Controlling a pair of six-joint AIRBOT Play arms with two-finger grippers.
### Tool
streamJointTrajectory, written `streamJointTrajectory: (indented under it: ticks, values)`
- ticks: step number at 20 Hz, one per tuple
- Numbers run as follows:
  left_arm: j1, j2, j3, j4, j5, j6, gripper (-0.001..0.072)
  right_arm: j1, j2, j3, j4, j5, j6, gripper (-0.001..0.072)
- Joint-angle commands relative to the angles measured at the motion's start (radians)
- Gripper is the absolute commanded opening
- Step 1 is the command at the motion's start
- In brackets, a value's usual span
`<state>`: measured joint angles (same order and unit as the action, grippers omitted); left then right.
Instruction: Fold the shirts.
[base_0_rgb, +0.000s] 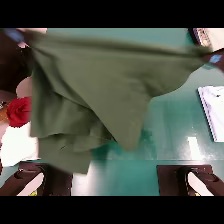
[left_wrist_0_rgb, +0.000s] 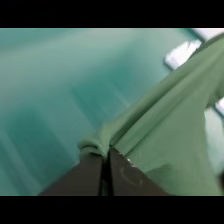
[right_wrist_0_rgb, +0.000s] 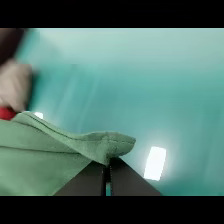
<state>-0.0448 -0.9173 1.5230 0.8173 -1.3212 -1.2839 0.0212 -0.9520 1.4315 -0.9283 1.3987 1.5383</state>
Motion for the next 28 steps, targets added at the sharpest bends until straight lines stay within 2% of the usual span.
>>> streamJointTrajectory:
  ticks: [1, 4, 6, 7, 8, 9, 10, 12, 14, 17, 20, 24, 26, 28]
  values:
    - [-0.070, -0.122, -0.309, -0.017, 0.003, 0.034, 0.0025, 0.009, -0.146, -0.118, 0.010, 0.031, -0.024, 0.0019]
    - [-0.205, -0.321, -0.409, -0.016, 0.151, 0.114, 0.0026, -0.022, -0.261, -0.214, 0.010, -0.072, -0.048, 0.0019]
    - [-0.235, -0.458, -0.373, -0.018, 0.264, 0.113, 0.0026, -0.051, -0.336, -0.224, 0.011, -0.115, -0.048, 0.0019]
    - [-0.232, -0.517, -0.330, -0.016, 0.276, 0.092, 0.0028, -0.068, -0.365, -0.222, 0.010, -0.129, -0.048, 0.0019]
    - [-0.223, -0.560, -0.283, -0.008, 0.264, 0.078, 0.0197, -0.081, -0.385, -0.220, 0.011, -0.142, -0.048, 0.0019]
    - [-0.212, -0.582, -0.243, -0.008, 0.246, 0.077, 0.0493, -0.094, -0.402, -0.213, 0.010, -0.143, -0.048, 0.0019]
    - [-0.193, -0.588, -0.204, -0.003, 0.227, 0.076, 0.0553, -0.109, -0.415, -0.199, 0.010, -0.139, -0.048, 0.0019]
    - [-0.134, -0.581, -0.123, 0.042, 0.150, 0.076, 0.0544, -0.136, -0.422, -0.167, 0.010, -0.136, -0.054, 0.0019]
    - [-0.049, -0.570, -0.032, 0.120, 0.019, 0.052, 0.0545, -0.169, -0.422, -0.116, 0.010, -0.114, -0.060, 0.0019]
    - [0.079, -0.521, -0.058, 0.147, -0.057, 0.061, 0.0544, -0.219, -0.422, -0.043, 0.009, -0.062, -0.066, 0.0019]
    - [0.108, -0.502, -0.249, 0.143, -0.009, 0.116, 0.0544, -0.255, -0.422, -0.023, 0.010, -0.061, -0.066, 0.0019]
    - [0.003, -0.504, -0.488, 0.118, 0.174, 0.245, 0.0544, -0.253, -0.422, -0.023, 0.010, -0.061, -0.066, 0.0020]
    - [-0.053, -0.504, -0.531, 0.118, 0.220, 0.300, 0.0544, -0.254, -0.422, -0.023, 0.010, -0.061, -0.066, 0.0020]
    - [-0.097, -0.514, -0.533, 0.119, 0.282, 0.300, 0.0544, -0.254, -0.422, -0.023, 0.011, -0.060, -0.066, 0.0020]
